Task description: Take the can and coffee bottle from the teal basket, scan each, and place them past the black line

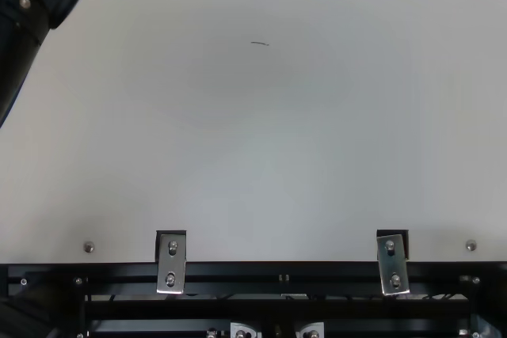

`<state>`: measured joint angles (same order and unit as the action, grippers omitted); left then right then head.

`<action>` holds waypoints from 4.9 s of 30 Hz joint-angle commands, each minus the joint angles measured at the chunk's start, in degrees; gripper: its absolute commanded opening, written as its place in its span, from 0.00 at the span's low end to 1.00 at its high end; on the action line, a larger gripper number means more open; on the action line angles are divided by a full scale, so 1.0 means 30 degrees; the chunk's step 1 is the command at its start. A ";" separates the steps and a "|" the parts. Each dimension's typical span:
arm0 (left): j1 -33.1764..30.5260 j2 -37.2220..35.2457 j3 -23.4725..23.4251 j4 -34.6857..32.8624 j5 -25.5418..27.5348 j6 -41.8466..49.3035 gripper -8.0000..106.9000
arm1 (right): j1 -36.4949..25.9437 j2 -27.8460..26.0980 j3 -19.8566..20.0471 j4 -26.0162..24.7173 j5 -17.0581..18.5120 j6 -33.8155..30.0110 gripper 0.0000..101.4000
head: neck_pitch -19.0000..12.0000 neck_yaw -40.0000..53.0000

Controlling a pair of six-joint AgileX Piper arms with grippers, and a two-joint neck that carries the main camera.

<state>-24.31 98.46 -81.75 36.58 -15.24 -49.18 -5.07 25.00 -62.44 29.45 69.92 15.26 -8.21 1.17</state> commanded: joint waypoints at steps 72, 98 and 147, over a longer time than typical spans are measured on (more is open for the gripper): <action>-0.1237 -0.1418 0.4117 -0.8279 1.2433 1.8825 0.16 | 0.0000 0.0000 0.0000 0.0000 0.0000 0.0000 1.00 | -0.0060 -0.0191; -0.0348 -0.0322 0.5065 -2.1539 2.0193 3.4367 0.16 | 0.0000 0.0000 0.0000 0.0000 0.0000 0.0000 1.00 | -0.0060 -0.0191; 0.5038 -0.6340 0.8489 -3.2488 1.6085 3.9027 0.85 | 0.2454 0.6708 -0.0885 0.0186 -0.3191 -0.2151 1.00 | -0.0060 -0.0191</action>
<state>-9.19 79.44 -56.28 -60.88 33.02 67.90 2.66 45.06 -65.14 29.67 60.27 9.21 -8.21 1.17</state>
